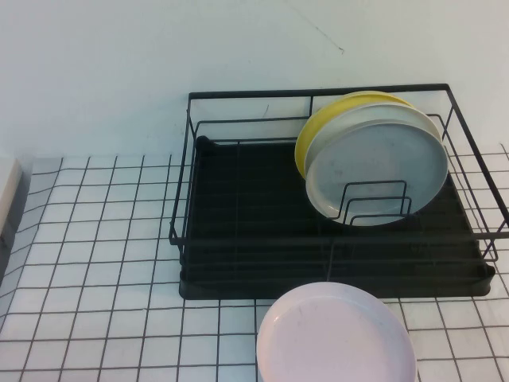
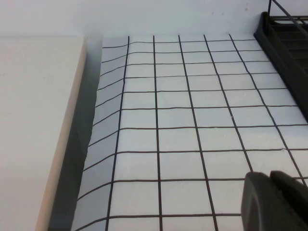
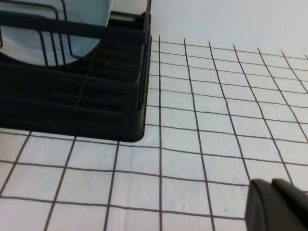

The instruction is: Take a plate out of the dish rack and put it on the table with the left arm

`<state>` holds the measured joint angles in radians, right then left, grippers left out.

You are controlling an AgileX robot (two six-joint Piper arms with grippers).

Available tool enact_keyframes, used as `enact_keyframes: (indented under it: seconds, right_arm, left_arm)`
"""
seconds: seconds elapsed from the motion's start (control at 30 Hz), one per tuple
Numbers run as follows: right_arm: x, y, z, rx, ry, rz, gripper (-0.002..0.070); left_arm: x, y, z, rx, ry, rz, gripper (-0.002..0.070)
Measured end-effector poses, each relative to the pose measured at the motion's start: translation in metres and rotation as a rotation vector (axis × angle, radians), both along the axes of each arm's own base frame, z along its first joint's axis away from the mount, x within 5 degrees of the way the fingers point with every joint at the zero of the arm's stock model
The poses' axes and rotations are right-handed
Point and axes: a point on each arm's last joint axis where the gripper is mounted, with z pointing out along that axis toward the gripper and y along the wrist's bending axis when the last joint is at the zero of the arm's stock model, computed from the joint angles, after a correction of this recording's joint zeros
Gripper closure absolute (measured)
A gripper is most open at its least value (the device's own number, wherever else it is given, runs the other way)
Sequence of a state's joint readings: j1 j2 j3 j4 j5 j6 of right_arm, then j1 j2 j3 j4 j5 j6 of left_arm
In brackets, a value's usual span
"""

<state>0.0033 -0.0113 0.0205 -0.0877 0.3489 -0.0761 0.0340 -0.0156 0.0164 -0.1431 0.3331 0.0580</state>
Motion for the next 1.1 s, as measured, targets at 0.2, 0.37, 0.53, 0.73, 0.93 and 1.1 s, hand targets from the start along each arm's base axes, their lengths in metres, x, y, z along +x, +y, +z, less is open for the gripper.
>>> enact_keyframes:
  seconds: [0.2,0.37,0.53,0.73,0.93,1.1]
  right_arm:
    - [0.0,0.0,0.0,0.0,0.0,0.0,0.0678]
    - [0.0,0.0,0.0,0.0,0.0,0.0,0.0678]
    - [0.0,0.002,0.0,0.044,0.0,0.003,0.0678]
    - [0.0,0.002,0.0,0.061,0.0,0.005,0.0678]
    - [0.0,0.002,0.0,0.062,0.0,0.005,0.0678]
    - [0.0,0.002,0.0,0.064,0.0,0.005,0.0678]
  left_arm:
    - [0.0,0.0,0.0,0.0,0.0,0.0,0.0678]
    - [0.0,0.0,0.0,0.0,0.0,0.0,0.0678]
    - [0.0,0.0,0.0,0.0,0.0,0.0,0.0678]
    - [0.0,0.0,0.0,0.0,-0.004,0.001,0.0678]
    - [0.003,0.002,0.013,0.001,-0.157,0.023,0.0678]
    - [0.003,0.005,0.032,0.006,-0.374,0.055,0.0678]
